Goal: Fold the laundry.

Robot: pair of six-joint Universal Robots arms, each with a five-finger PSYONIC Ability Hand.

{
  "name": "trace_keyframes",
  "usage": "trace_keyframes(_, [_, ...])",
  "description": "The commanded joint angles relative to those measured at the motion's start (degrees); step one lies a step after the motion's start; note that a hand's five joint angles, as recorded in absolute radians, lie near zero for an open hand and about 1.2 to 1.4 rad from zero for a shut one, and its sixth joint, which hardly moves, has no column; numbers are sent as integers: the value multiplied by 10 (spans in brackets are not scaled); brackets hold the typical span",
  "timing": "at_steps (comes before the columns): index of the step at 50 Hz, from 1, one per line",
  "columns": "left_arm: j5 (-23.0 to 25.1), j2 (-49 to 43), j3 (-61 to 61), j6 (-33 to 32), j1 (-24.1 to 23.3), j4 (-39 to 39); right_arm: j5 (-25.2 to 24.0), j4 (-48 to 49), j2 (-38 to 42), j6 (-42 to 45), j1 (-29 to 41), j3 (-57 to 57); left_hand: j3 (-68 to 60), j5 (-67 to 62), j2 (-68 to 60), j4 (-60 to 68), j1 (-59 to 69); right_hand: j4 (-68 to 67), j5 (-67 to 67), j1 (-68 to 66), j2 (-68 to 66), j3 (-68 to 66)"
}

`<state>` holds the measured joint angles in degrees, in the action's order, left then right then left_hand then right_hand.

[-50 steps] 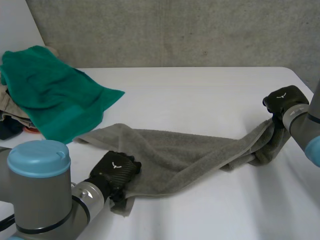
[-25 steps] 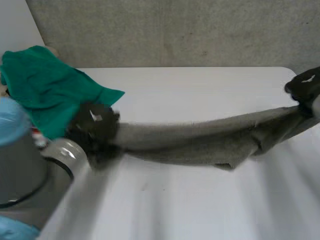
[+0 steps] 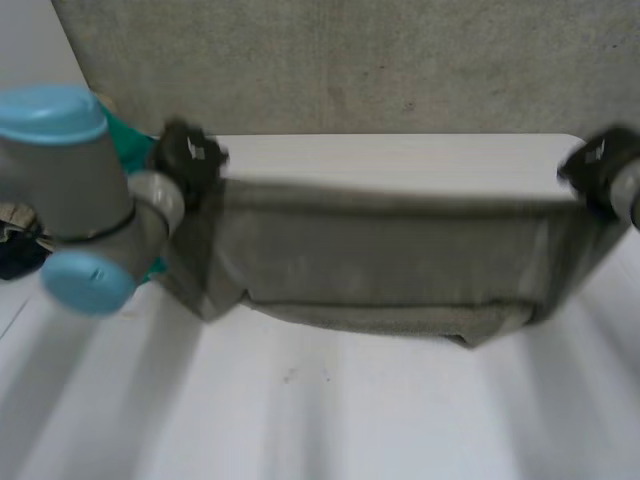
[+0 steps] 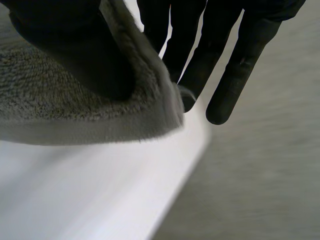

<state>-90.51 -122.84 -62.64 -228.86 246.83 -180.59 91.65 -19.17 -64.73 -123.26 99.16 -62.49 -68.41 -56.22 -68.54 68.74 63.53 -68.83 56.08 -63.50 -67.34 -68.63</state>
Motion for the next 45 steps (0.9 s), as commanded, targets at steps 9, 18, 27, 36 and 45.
trace_keyframes(9, [33,-53,276,0,7,-313,10,455,14,-22,35,141,-116,-138,-115,113,165,-112,139,-165,-127,-114])
trace_keyframes(18, [21,-10,78,83,37,-302,9,421,21,-41,53,49,-116,-138,-115,113,165,-112,139,-165,-127,-114])
trace_keyframes(27, [32,-34,-84,116,33,-311,4,339,97,-111,54,-40,-116,-138,-115,113,165,-112,139,-165,-127,-114])
trace_keyframes(36, [32,-78,-169,110,1,-276,-1,223,167,-130,47,-54,-116,-138,-115,113,165,-112,139,-165,-127,-114])
trace_keyframes(45, [28,72,-302,77,11,-129,-3,42,45,-97,17,-146,-116,-138,-115,113,165,-112,139,-165,-127,-114])
